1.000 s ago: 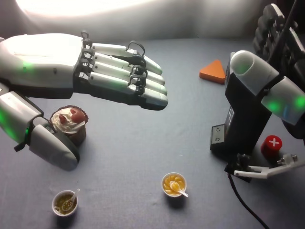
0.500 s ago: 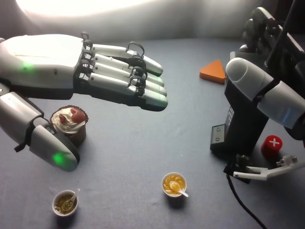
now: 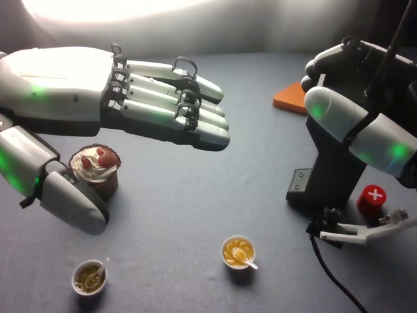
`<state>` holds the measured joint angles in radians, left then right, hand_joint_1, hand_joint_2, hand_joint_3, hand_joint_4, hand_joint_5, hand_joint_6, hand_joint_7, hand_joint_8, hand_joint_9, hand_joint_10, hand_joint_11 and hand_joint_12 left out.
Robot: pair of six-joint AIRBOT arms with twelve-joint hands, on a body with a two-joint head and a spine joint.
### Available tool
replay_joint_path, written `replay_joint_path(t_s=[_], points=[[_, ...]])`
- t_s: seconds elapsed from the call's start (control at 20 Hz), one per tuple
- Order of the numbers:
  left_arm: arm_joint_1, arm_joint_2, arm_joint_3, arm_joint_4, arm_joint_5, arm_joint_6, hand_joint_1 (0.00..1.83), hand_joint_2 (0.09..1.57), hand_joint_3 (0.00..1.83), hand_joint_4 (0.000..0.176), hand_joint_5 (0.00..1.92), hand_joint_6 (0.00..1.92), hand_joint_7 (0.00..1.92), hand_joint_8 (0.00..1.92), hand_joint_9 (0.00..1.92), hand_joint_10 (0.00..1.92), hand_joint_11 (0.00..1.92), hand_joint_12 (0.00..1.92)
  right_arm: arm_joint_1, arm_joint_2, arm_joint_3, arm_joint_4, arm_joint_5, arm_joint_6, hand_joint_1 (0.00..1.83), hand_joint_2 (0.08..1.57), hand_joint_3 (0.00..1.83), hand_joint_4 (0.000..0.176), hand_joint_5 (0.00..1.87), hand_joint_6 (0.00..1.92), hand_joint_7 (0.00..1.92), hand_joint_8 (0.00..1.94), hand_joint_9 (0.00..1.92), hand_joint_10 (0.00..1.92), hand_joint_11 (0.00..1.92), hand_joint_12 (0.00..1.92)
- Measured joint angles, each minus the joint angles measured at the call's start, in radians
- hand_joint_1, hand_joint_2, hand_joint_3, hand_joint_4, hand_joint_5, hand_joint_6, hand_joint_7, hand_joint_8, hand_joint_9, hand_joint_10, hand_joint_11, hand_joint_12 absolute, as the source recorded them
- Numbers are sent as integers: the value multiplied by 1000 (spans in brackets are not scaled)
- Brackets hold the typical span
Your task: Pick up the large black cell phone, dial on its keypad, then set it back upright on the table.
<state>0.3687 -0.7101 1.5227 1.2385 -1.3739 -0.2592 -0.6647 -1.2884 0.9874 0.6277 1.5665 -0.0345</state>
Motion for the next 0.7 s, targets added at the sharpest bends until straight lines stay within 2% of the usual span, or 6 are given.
replay_joint_path(t_s=[0.25, 0.4, 0.45, 0.5, 0.7], points=[[0, 0, 0, 7, -1, 0, 0, 1074, 0, 0, 179, 0, 230, 3, 226, 3, 0, 332, 0, 0, 3, -1, 0, 3, 1368, 1145, 0, 0, 947, 956, 910, 1090, 794, 1434, 611, 1641], [0, 0, 0, 8, 0, 10, 0, 1083, 1, 0, 175, 0, 231, 2, 234, 2, 0, 337, 0, 3, 10, -31, -11, 18, 1371, 1130, 0, 0, 957, 991, 936, 997, 848, 1348, 664, 1527], [0, 0, 0, 8, 1, 11, 0, 1084, 1, 0, 175, 1, 236, 3, 238, 2, 0, 357, 0, 9, 10, -50, -23, 25, 1369, 1136, 1, 0, 926, 1056, 916, 1004, 856, 1341, 676, 1485], [0, 0, 0, 8, 0, 12, 0, 1085, 1, 0, 178, 2, 241, 4, 237, 2, 0, 362, 0, 21, 10, -72, -44, 40, 1459, 1143, 0, 0, 907, 1076, 899, 993, 858, 1237, 665, 1657], [0, 0, 0, 8, 10, 15, 0, 1117, 5, 0, 187, 0, 235, 1, 235, 0, 0, 370, 7, 61, 5, -119, -83, 76, 1484, 1133, 0, 0, 923, 1024, 931, 945, 876, 1184, 691, 1688]])
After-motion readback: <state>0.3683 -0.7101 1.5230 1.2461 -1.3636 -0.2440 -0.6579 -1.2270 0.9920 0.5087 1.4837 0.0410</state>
